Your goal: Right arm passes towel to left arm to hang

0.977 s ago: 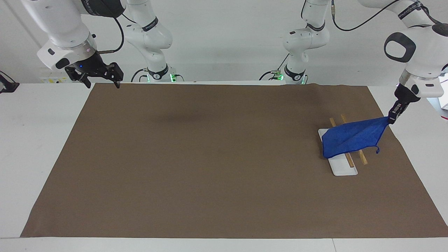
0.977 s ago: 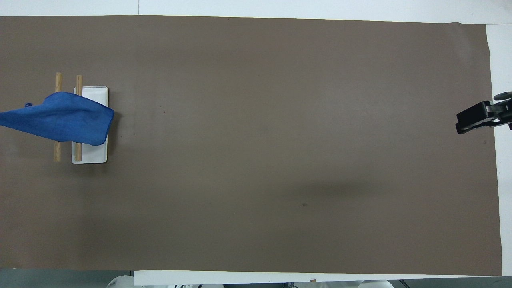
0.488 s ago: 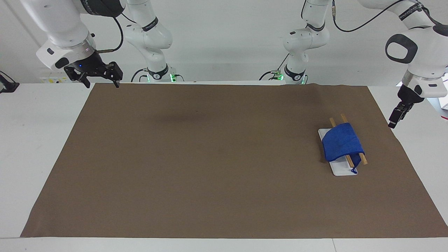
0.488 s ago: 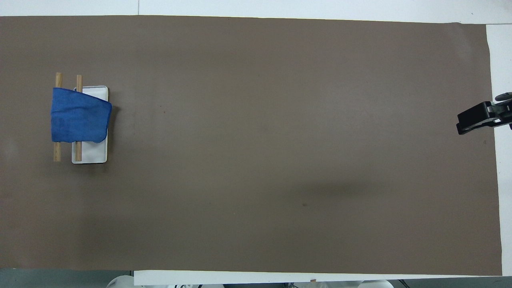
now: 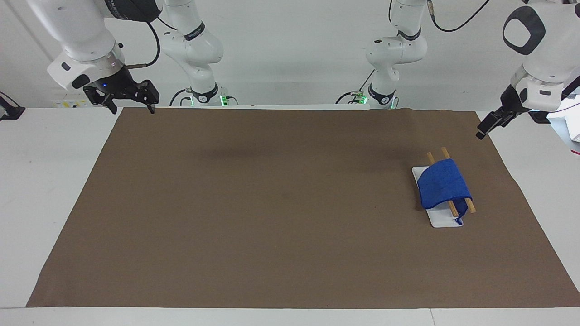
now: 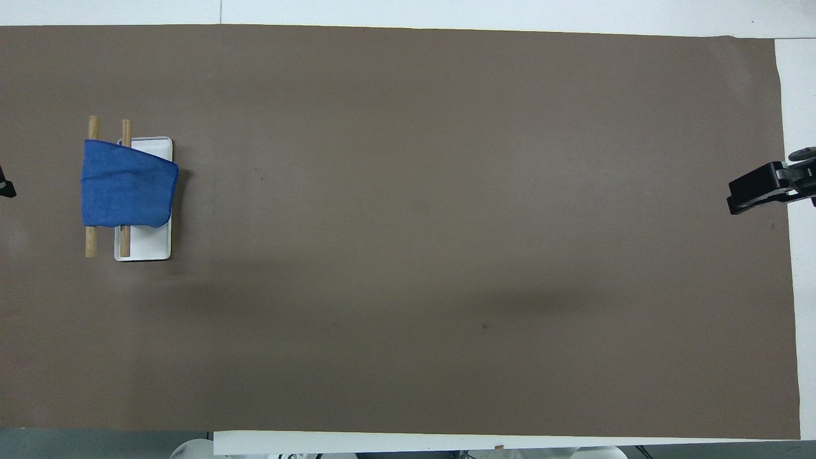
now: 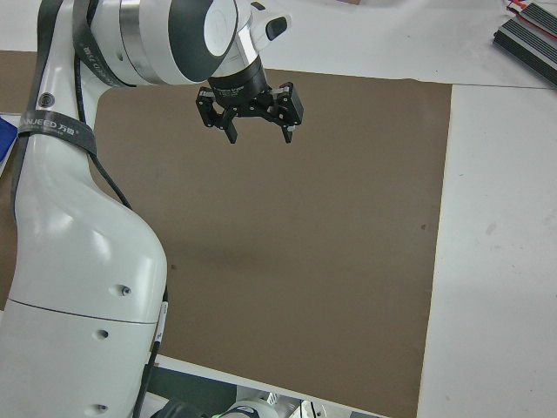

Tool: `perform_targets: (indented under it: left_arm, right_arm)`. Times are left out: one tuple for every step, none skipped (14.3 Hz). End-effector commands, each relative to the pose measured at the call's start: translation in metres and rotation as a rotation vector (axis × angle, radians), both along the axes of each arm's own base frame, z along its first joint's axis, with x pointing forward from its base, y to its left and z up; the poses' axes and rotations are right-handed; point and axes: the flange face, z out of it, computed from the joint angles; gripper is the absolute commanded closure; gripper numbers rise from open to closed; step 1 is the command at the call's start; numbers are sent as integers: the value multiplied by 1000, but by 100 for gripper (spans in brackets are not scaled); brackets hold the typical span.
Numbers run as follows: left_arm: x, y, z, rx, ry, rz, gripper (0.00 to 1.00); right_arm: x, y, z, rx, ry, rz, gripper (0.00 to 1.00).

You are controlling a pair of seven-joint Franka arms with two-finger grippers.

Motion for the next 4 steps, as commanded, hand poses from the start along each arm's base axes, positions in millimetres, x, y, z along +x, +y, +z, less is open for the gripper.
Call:
perform_targets:
  left_arm:
    - [-3,-38,21,5,24,-117,0]
    - [0,-54,30,1,4,-169,0]
    - [2,-60,37,-6,-10,-183,0]
    - [6,-64,35,-31,-6,-186,0]
  right_arm:
    - [-7,-1,0,-4,3,18,0]
    - [-7,-1,0,-4,3,18,0]
    - [-7,-1,0,-4,3,18,0]
    - [-7,-1,0,-4,3,18,0]
